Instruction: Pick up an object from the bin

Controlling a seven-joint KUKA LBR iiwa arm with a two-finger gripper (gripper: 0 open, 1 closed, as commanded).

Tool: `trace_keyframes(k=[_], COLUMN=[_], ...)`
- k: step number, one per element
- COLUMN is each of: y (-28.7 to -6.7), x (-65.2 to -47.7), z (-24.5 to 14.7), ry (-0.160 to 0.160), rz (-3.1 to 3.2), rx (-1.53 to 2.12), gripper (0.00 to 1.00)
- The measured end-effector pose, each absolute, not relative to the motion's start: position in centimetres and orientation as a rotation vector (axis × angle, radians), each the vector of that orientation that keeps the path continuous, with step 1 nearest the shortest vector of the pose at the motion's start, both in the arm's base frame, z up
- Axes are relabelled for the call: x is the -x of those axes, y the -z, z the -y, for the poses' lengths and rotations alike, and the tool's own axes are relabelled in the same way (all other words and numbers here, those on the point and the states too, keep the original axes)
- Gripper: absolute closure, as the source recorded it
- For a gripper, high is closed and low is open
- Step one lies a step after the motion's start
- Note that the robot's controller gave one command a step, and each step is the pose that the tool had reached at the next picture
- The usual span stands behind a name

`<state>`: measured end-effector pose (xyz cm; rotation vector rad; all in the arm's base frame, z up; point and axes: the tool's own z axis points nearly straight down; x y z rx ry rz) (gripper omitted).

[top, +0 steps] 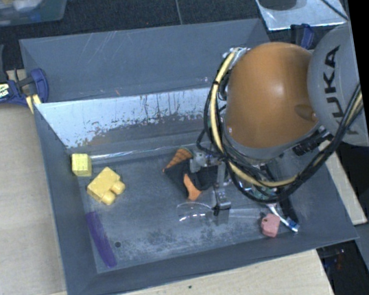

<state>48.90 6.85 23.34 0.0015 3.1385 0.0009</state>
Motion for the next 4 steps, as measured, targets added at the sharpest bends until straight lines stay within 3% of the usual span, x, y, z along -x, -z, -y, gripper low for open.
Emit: trace_keyframes(k=[1,2,3,4], y=[-23.3,-14.7,-6.7,-7.1], x=[-48.9,-52.0,-52.6,-52.1], z=[-6.8,-0.3,3.8,3.2], ry=[-0.001,0.0,-0.006,-0.002], rz=[-3.139,-3.132,-3.124,-3.121], rx=[-0.003,0.047,0.086,0.039], gripper=[0.0,0.0,0.0,0.0])
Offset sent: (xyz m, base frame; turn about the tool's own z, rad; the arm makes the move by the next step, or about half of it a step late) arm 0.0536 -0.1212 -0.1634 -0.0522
